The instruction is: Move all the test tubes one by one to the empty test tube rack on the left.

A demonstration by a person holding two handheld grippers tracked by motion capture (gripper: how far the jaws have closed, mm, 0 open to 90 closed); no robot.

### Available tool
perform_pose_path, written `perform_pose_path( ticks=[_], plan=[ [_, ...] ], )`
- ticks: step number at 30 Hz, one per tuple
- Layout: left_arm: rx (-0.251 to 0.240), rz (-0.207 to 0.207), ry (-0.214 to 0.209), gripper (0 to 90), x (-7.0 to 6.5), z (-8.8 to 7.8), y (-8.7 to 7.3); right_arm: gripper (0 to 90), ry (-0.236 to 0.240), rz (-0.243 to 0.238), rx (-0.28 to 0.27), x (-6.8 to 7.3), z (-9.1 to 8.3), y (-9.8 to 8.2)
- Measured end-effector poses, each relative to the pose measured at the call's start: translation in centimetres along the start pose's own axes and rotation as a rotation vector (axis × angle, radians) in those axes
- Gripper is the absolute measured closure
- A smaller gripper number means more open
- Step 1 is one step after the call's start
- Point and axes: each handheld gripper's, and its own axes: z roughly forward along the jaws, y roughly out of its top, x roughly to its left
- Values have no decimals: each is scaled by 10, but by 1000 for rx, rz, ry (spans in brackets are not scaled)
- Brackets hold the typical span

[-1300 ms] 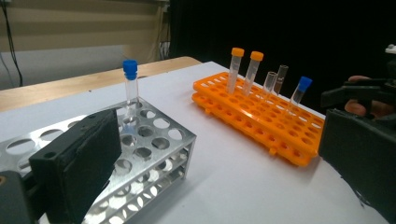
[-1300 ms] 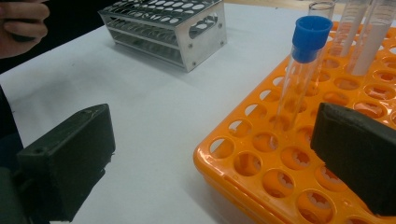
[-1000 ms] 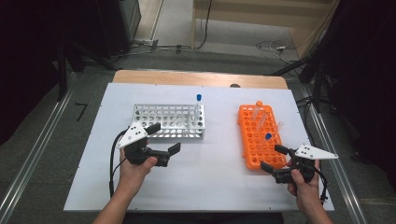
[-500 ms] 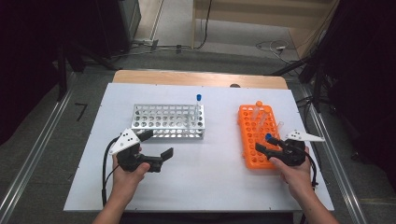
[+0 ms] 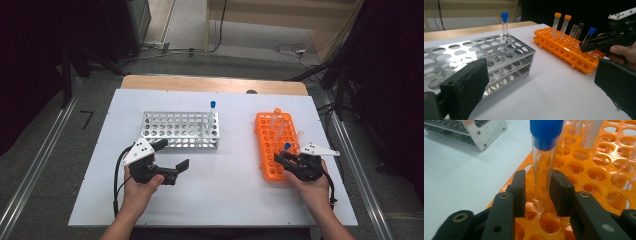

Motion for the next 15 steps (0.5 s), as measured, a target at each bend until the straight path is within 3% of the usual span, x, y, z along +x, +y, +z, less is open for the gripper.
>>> perform_pose_path(
  ticks=[8,15],
  plan=[
    [11,-3,-8,0,-1,5,-2,749,-3,9,-7,-3,0,0],
    [13,8,-4,0,-3,4,-2,750,8,3,-65,-2,-8,5]
  ],
)
